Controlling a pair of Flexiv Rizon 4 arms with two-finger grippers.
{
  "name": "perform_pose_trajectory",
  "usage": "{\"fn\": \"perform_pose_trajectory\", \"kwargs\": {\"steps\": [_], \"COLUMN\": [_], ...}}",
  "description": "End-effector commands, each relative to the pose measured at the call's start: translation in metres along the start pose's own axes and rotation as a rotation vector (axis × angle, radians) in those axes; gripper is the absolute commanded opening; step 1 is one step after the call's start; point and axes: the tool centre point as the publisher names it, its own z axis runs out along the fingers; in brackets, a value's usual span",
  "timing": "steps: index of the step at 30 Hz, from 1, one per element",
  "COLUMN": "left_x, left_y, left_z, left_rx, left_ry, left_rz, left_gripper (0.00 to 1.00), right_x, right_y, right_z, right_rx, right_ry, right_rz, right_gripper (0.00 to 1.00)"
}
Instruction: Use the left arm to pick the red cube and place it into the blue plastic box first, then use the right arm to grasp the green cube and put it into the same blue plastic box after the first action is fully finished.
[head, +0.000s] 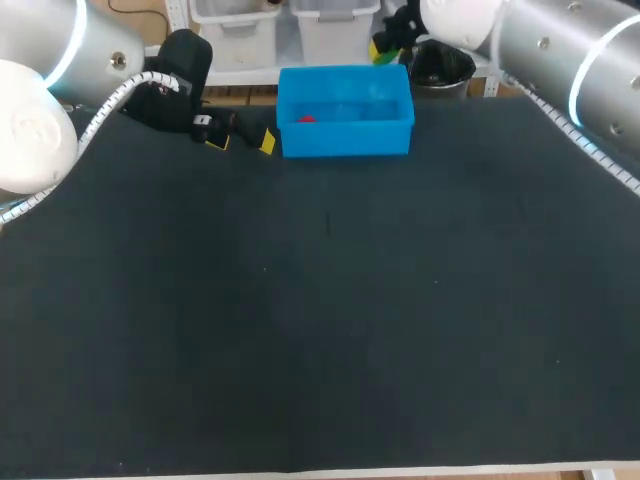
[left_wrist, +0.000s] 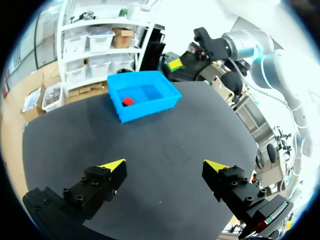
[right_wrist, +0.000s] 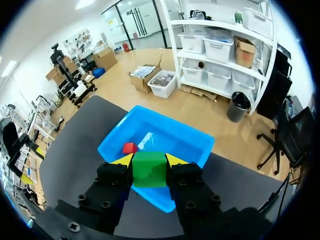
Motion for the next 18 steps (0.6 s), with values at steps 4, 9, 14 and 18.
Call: {"fn": "perform_pose_trajectory", "kwargs": {"steps": [4,9,14,18], "left_x": [0.001,0.001,0.001,0.001], "left_y": [0.002,0.002,0.002,0.002], "left_z": [0.0,0.0,0.0,0.0], "left_rx": [0.008,0.008,0.008,0.008], "left_ry": [-0.004,-0.004,-0.004,-0.004], "left_rz": [0.003,0.003,0.003,0.003], "left_gripper": [1.0,1.0,1.0,1.0], "right_x": [-0.024,-0.027,-0.028,-0.028], "right_y": [-0.024,-0.028,-0.027,-0.026], "right_z": [0.032,0.042,0.048,0.051], "right_rx": [-0.082,-0.098,-0.112,-0.105], "right_ry": [0.068,0.081,0.091,0.103], "right_rz": [-0.008,-0.015,-0.019,-0.018], "right_gripper": [0.0,0.0,0.0,1.0]}}
